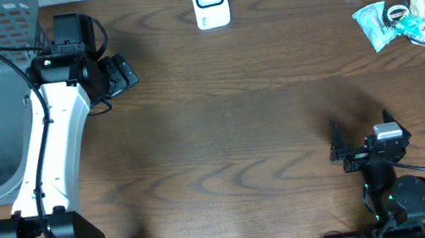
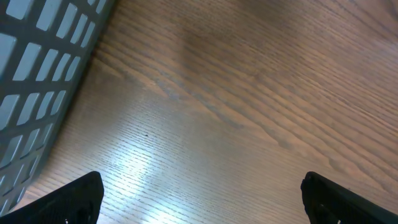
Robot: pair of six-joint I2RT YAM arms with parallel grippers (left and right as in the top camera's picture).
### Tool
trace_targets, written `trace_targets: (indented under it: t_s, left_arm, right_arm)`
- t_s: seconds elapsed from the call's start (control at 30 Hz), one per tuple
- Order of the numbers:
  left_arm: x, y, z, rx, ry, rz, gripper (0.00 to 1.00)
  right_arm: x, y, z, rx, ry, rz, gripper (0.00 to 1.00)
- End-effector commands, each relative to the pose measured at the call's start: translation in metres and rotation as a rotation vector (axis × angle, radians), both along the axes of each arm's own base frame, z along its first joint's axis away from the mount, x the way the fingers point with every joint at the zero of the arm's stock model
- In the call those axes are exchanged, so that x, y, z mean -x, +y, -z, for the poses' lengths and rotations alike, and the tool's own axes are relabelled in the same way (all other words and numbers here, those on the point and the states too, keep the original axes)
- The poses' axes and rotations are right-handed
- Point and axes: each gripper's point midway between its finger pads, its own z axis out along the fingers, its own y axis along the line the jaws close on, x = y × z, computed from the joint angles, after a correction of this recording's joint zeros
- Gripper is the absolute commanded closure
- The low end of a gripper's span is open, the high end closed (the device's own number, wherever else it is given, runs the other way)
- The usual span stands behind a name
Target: Scan the item barcode
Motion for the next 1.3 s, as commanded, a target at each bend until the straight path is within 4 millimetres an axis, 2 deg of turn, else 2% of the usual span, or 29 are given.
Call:
trace_targets:
  t_s: [0.0,0.33,0.83,1.27]
  left_arm:
    - [-0.0007,0.0036,0.0003,-0.014,0.002,-0.003,0.00]
    - [-0.0007,0.0036,0.0003,-0.014,0.002,-0.003,0.00]
    - [-0.0007,0.0036,0.0003,-0.014,0.002,-0.003,0.00]
    - [-0.0007,0.0036,0.0003,-0.014,0.002,-0.003,0.00]
  right_arm:
    - [0.0003,-0.0012,0.0005,-0.017,-0.001,0.013,0.01]
    - [0.0002,-0.0087,0.0006,-0.017,-0.001,0.043,0.01]
    - [0.0002,-0.0087,0.0005,-0.066,-0.001,0.047,0.01]
    - [0.0002,-0.0075,0.0007,-0.015,-0.001,0.037,0.01]
